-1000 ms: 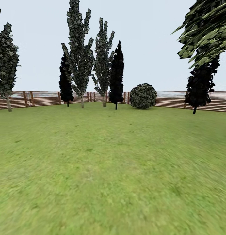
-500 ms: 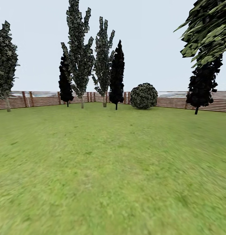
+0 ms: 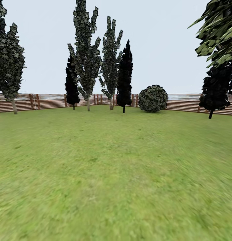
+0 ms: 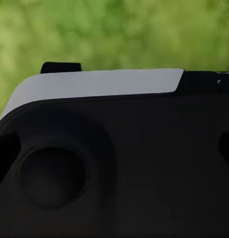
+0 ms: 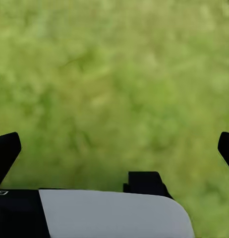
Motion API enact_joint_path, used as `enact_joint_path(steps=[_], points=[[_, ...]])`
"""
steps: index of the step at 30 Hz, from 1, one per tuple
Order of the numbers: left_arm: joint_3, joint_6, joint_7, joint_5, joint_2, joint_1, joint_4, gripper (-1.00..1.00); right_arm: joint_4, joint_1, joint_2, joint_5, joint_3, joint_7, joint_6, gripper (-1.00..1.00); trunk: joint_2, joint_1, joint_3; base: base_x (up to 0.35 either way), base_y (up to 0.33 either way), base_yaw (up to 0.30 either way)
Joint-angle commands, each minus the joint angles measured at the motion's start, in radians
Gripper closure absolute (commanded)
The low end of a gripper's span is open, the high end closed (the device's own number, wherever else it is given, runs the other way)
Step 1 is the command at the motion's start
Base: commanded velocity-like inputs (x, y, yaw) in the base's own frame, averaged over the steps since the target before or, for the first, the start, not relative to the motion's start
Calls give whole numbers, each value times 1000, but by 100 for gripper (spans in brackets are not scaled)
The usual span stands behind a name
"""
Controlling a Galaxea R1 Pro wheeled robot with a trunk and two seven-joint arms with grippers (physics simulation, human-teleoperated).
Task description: Take the three Easter eggs out of the wicker basket on the lawn in the garden, then place them on the lawn next to a single tree (choose any tree) so that all three eggs are next to the same tree and none are left in the basket.
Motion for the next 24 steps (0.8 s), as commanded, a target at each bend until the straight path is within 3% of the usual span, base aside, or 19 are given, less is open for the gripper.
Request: enact_joint_path(steps=[1,24], points=[[1,-1,-3,4,0,0,-1,-100,1,-1,0,0,-1,1,-3,-100,0,1,-1,333,0,150],[1,-1,-5,4,0,0,-1,-100,1,-1,-1,0,-1,1,-3,-100,0,1,-1,333,0,19]])
